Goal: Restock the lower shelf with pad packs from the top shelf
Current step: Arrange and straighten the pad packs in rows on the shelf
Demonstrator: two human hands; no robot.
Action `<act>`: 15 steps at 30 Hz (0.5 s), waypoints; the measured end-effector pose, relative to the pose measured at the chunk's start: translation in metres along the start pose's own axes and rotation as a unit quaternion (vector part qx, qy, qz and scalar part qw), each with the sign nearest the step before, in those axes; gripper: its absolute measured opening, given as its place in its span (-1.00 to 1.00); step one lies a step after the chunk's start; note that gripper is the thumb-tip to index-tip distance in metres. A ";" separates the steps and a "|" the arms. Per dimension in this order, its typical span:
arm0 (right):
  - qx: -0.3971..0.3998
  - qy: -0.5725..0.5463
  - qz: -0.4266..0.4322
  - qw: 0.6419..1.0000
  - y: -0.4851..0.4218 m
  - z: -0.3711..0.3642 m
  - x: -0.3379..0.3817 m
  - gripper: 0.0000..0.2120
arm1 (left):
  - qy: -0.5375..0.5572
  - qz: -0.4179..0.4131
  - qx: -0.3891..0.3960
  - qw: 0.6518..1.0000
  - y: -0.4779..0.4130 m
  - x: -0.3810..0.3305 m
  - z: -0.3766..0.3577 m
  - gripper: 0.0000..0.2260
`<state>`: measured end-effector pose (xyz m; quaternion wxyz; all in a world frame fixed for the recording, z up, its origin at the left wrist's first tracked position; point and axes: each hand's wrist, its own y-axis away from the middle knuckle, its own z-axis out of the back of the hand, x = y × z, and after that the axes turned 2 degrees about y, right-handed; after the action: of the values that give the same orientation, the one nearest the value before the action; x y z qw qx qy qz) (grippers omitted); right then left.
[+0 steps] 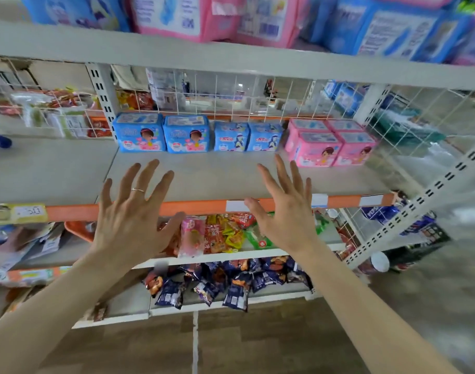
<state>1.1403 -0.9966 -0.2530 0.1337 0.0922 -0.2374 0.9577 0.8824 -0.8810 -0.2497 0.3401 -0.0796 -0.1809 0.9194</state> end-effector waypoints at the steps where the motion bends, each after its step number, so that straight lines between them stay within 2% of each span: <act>1: -0.004 0.004 0.001 1.000 0.000 0.005 0.002 -0.34 | 0.001 -0.003 -0.004 1.000 -0.001 0.001 0.005 -0.29; 10: -0.065 0.010 0.005 0.998 0.000 0.050 0.031 -0.31 | 0.029 -0.045 -0.034 0.998 -0.011 0.018 0.046 -0.31; 15: -0.123 0.016 0.025 0.992 -0.005 0.074 0.045 -0.36 | 0.052 -0.085 -0.065 0.993 -0.023 0.024 0.068 -0.33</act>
<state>1.1081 -1.0181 -0.1753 0.1243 0.0538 -0.3538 0.9254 0.8598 -0.8684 -0.1789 0.4196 -0.1335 -0.2286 0.8683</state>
